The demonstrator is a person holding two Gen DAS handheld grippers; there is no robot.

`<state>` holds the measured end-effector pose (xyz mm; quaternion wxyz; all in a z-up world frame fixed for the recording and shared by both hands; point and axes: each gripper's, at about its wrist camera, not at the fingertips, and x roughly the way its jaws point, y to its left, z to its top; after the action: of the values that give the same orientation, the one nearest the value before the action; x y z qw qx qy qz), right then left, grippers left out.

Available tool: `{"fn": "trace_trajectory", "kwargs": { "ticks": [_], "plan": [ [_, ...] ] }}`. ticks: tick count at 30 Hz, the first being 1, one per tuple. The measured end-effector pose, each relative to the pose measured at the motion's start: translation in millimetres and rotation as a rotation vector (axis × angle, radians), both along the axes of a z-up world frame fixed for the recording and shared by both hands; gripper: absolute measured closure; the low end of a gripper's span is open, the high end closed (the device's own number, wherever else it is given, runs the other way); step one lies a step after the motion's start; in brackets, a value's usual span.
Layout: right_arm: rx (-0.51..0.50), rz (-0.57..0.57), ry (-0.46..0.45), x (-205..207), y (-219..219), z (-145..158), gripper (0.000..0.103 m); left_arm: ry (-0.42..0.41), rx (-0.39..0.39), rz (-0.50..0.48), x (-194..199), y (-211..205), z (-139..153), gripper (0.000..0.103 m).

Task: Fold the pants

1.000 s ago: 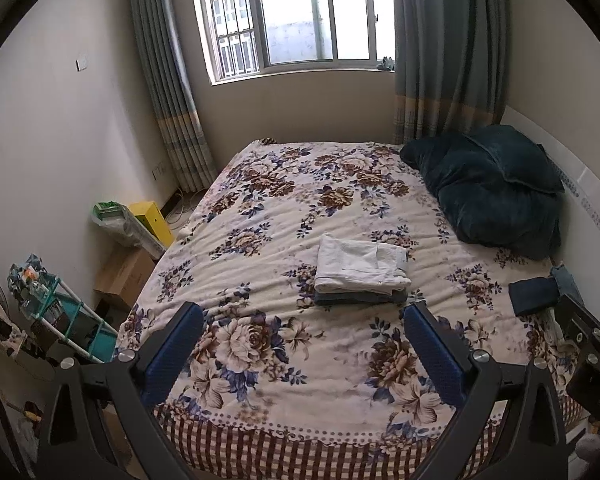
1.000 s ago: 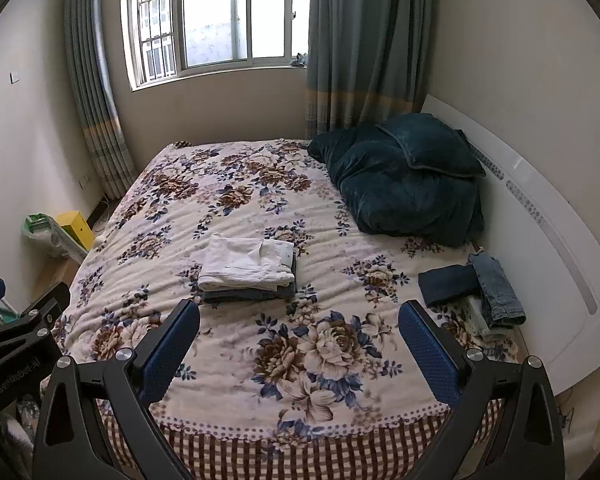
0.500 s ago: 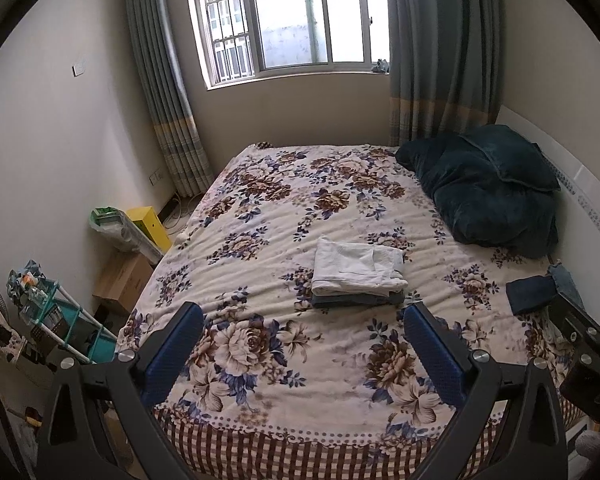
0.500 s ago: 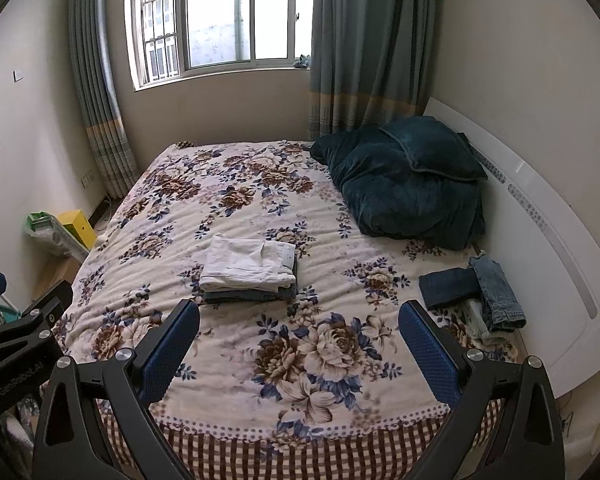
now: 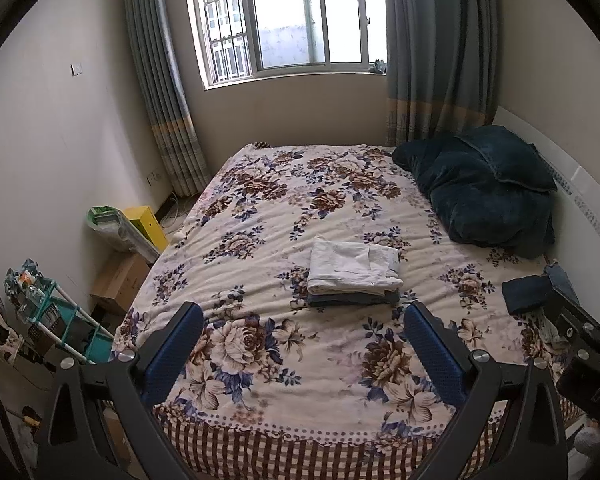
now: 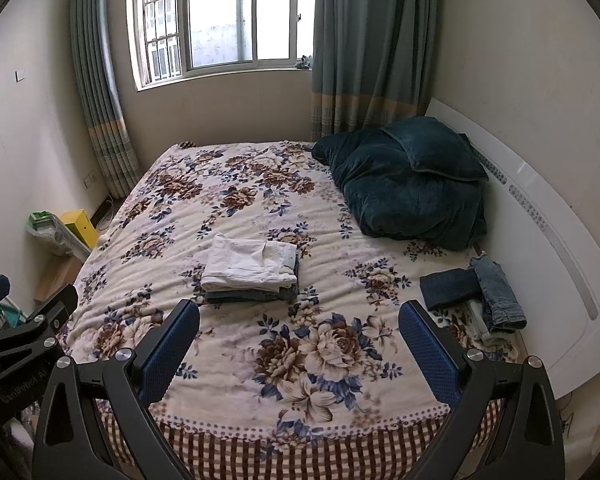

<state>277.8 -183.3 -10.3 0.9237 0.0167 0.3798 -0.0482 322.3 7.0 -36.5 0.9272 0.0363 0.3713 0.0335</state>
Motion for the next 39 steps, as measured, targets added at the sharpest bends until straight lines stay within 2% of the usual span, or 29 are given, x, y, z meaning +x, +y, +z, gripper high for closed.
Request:
{"fn": "trace_trajectory", "kwargs": {
  "ticks": [35,39],
  "plan": [
    [-0.011,0.000,-0.007,-0.5,0.9,-0.1,0.001,-0.004,-0.006,-0.001,-4.0,-3.0,4.8,0.000],
    [-0.014,0.004,-0.008,-1.0,1.6,3.1,0.001,-0.028,0.000,-0.002,-7.6,-0.3,9.1,0.000]
  ]
}}
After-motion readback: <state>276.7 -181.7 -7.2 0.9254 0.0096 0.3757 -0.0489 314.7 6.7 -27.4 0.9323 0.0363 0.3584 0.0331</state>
